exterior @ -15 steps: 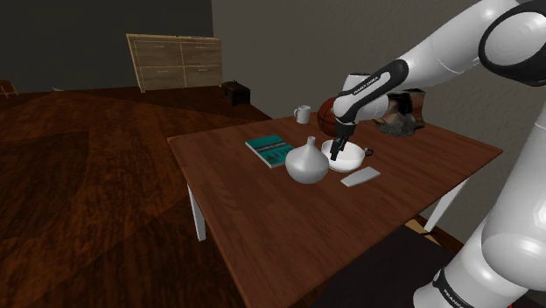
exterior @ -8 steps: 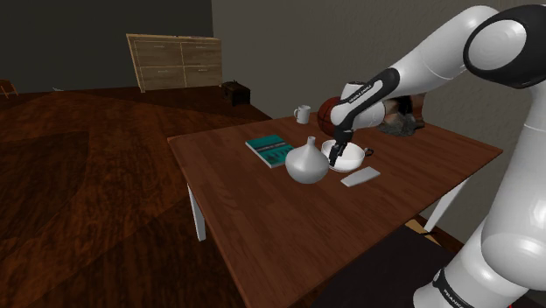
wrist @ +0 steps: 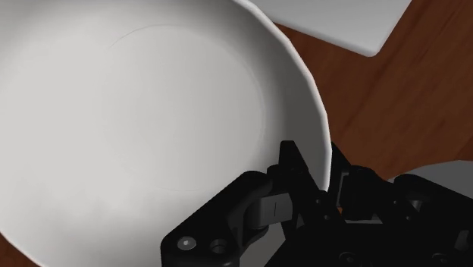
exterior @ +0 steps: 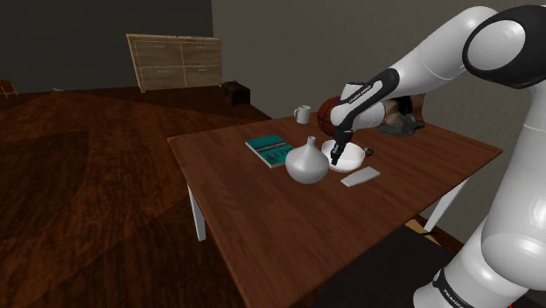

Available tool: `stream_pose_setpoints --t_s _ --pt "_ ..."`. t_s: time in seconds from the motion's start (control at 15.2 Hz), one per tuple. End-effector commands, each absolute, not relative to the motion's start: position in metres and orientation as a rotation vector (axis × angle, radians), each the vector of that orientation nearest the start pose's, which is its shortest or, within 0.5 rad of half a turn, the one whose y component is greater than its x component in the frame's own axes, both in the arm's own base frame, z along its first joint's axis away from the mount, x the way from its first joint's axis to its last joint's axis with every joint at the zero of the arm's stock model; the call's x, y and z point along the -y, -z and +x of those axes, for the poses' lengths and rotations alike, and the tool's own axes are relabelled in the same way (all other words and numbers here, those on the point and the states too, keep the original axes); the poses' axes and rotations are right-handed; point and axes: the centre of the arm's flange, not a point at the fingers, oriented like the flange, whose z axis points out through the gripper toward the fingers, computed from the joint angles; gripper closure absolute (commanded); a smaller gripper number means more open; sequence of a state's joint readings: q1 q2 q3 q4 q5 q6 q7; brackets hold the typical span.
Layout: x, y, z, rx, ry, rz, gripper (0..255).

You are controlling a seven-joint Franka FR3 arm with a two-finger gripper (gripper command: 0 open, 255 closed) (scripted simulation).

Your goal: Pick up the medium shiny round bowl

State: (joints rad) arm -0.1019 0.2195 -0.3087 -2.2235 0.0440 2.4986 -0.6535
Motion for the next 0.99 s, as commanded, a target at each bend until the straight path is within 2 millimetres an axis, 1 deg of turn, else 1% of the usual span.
stream_pose_setpoints --t_s 0.0,0.07,0.92 --pt "0.221 -0.286 0.508 0.347 0.059 -3.189 255" --pt "0.221 -0.286 0.508 0.347 0.059 -3.189 255" --pt "0.221 -0.355 0.508 0.347 0.059 -3.189 255"
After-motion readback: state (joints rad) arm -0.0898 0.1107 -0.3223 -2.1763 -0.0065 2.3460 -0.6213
